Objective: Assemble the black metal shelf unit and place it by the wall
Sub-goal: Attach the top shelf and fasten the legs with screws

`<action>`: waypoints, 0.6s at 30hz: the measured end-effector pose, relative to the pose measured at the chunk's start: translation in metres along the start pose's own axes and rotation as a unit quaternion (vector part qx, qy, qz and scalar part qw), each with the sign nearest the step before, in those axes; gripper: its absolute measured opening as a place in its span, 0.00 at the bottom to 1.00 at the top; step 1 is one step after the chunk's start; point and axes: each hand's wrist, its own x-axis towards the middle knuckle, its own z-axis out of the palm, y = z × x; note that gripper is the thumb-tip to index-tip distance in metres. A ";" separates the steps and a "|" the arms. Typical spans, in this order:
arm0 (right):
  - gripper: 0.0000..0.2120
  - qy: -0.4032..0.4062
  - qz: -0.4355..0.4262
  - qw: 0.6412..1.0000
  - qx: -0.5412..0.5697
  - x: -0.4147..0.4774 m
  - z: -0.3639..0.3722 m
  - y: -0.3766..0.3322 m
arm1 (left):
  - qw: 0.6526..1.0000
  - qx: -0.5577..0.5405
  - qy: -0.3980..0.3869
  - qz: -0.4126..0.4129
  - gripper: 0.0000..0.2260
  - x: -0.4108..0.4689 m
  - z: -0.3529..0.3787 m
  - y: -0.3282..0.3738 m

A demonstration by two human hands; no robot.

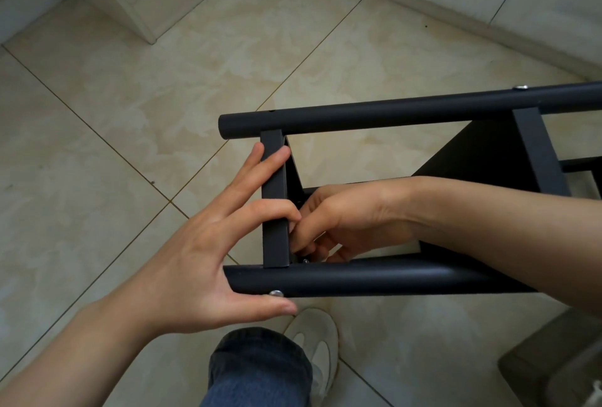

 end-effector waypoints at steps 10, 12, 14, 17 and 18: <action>0.12 -0.004 -0.002 1.000 -0.001 -0.002 0.000 -0.002 | 1.000 0.016 0.008 -0.006 0.36 -0.001 0.000 -0.001; 0.15 0.005 0.002 1.000 -0.021 -0.001 0.000 -0.001 | 1.000 0.022 0.007 -0.011 0.40 -0.001 0.000 -0.001; 0.15 0.016 0.011 0.999 -0.039 0.000 0.000 -0.001 | 0.999 0.030 0.007 -0.012 0.42 -0.002 0.001 -0.002; 0.15 0.006 0.007 1.000 -0.010 -0.002 -0.001 -0.002 | 0.999 0.050 0.013 -0.005 0.44 -0.002 0.001 -0.002; 0.14 0.002 0.003 1.000 0.000 -0.002 0.000 -0.003 | 0.998 0.055 0.014 -0.003 0.44 -0.001 0.001 -0.002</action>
